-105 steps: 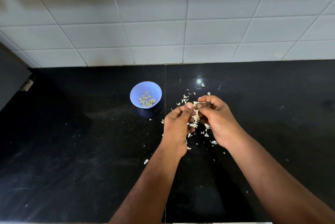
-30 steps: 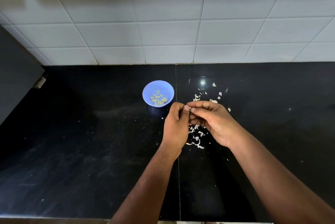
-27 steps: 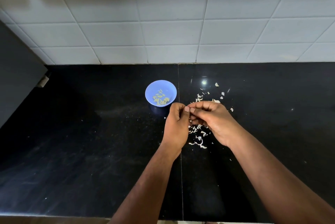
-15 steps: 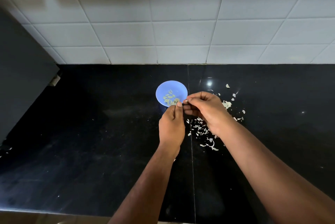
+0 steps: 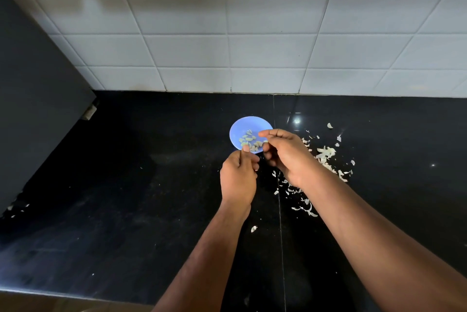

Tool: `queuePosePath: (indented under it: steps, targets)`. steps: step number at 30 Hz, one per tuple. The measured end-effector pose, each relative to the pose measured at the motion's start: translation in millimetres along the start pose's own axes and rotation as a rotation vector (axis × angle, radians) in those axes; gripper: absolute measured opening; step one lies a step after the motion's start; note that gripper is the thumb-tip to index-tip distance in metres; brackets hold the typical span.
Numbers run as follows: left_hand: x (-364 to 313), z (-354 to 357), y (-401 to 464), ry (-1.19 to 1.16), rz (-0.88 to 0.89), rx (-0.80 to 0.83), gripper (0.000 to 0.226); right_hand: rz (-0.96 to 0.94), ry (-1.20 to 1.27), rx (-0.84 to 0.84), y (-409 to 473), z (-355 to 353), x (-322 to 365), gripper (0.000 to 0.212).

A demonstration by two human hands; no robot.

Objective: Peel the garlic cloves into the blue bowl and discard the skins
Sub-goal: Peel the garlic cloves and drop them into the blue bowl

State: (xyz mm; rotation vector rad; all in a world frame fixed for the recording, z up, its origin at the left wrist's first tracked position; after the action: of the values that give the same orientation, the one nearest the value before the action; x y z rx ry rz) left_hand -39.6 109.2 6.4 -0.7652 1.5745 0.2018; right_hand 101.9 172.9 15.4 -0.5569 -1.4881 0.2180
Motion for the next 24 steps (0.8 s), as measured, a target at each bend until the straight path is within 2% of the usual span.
queuePosePath:
  steps: [4,8,12,17,19,21,24]
  targets:
    - [-1.0,1.2,-1.4,0.007,0.012,0.013,0.029,0.050,0.135,0.030,-0.3,0.0,-3.0,0.024]
    - [4.1,-0.8,-5.4,0.055,0.019,0.015,0.030,-0.084,-0.018,-0.041,3.9,-0.4,12.8,0.008]
    - [8.0,-4.0,-10.5,0.092,0.008,0.001,0.045,-0.187,-0.195,-0.065,12.7,6.3,25.7,0.015]
    - [5.3,-4.0,-15.5,0.144,0.012,0.013,0.059,-0.239,-0.262,-0.089,13.5,4.0,28.6,0.016]
    - [7.0,-0.9,-16.6,0.130,0.010,0.030,0.052,-0.281,-0.259,-0.101,14.0,-2.8,29.3,0.019]
    - [7.4,6.5,-19.2,0.115,0.014,0.081,0.037,-0.343,-0.289,-0.136,12.3,-16.0,32.1,0.022]
    - [1.5,19.8,-26.6,0.199,0.081,0.163,0.025,-0.442,-0.400,-0.210,2.4,-46.3,39.2,0.012]
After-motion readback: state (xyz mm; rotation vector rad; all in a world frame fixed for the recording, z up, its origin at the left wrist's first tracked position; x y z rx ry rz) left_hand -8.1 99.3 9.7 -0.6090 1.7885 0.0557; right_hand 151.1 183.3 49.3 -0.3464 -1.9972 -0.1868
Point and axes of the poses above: each hand's wrist, its own y-axis towards the middle knuckle, its own z-axis out of the palm, x = y × z, the point moved 9 cm from there along y, towards the middle knuckle, and after that the axes turned 14 degrees about -x, right-handed, at the moved point
